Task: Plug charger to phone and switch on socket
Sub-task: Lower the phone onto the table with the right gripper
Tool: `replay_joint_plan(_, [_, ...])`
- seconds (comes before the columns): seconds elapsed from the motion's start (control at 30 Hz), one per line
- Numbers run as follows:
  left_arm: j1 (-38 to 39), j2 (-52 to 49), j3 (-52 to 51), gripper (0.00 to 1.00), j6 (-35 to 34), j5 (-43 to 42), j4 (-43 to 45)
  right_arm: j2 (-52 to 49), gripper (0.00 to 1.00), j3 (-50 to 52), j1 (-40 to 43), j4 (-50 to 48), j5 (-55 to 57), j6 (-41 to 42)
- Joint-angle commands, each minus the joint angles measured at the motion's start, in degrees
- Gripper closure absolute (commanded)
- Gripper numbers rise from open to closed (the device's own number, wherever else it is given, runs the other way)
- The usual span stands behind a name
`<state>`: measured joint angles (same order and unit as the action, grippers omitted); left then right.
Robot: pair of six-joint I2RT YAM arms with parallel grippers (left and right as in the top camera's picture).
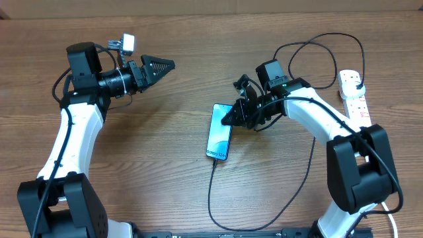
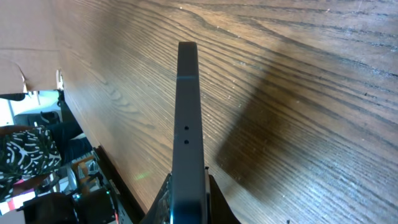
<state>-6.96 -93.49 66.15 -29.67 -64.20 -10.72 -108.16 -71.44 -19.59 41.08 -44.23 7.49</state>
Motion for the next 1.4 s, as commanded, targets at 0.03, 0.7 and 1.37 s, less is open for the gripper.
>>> replay_joint_plan(0.03, [0.13, 0.96, 0.70, 0.00, 0.94, 0.37, 0.07, -1.66, 0.96, 0.15, -0.07, -1.55, -4.35, 0.17])
replay_joint_plan(0.7, [0.13, 0.96, 0.70, 0.00, 0.94, 0.37, 0.07, -11.58, 0.96, 0.15, -0.07, -12.24, -8.33, 1.42])
replay_joint_plan(1.37, [0.13, 0.96, 0.70, 0.00, 0.94, 0.37, 0.07, -11.82, 0.96, 0.15, -0.07, -18.16, 0.31, 8.00])
